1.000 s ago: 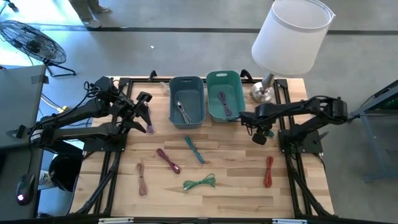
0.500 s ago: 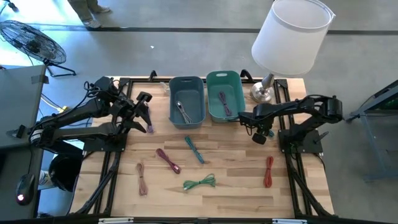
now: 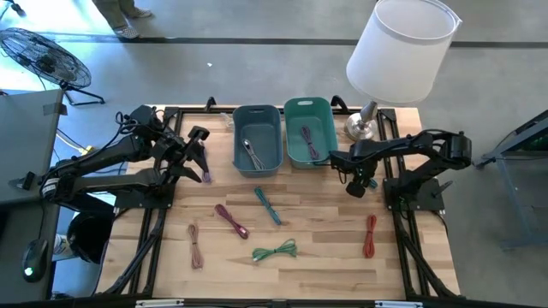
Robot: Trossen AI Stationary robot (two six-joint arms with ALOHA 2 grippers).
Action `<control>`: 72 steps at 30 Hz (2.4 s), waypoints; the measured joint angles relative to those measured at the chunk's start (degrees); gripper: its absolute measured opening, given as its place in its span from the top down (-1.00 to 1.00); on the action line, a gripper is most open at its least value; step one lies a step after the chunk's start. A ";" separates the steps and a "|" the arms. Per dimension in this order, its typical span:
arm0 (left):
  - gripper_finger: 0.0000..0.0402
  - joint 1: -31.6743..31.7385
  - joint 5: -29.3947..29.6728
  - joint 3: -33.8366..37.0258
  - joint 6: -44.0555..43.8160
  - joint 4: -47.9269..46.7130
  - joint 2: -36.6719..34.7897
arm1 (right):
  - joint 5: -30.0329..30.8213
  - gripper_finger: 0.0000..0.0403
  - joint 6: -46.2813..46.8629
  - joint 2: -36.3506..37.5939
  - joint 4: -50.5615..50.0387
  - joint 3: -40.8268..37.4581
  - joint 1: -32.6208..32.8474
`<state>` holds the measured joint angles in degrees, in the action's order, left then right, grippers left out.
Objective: Pick & Place USB Port
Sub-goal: Put the right blue charger cable into the blue bin
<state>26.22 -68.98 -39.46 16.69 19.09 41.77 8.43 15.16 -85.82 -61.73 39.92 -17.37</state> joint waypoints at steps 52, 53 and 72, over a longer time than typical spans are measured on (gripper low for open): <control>0.25 0.02 9.25 0.02 -0.46 -1.65 0.01 | 3.50 0.98 30.36 0.07 -27.91 16.14 26.21; 0.25 0.01 9.27 0.02 -0.45 -2.08 0.02 | 4.15 0.98 32.38 0.10 -28.71 18.24 28.03; 0.25 0.00 11.71 0.04 3.03 -5.55 4.71 | 37.41 0.99 7.57 1.38 11.51 35.17 48.94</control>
<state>26.22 -57.27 -39.42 19.71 13.54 46.48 45.84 22.73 -84.44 -50.22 75.09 31.57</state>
